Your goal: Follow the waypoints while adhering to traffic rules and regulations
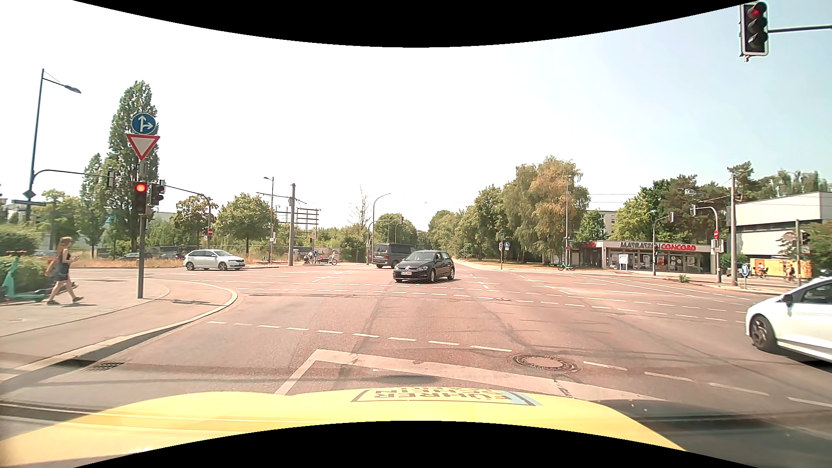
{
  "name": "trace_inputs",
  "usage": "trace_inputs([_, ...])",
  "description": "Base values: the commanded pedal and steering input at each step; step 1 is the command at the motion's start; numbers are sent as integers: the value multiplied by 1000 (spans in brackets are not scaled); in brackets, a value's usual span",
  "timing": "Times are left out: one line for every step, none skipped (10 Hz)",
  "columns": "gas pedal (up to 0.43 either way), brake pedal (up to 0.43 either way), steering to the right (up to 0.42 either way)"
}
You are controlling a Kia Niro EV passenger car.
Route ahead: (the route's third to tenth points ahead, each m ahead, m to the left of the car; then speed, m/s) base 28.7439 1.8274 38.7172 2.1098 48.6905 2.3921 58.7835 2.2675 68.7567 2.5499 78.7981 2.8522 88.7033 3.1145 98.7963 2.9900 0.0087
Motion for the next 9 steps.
trace_inputs([0, 189, 43])
trace_inputs([0, 189, 43])
trace_inputs([0, 189, 43])
trace_inputs([0, 195, 43])
trace_inputs([0, 189, 43])
trace_inputs([0, 189, 43])
trace_inputs([0, 195, 43])
trace_inputs([0, 189, 43])
trace_inputs([0, 189, 43])
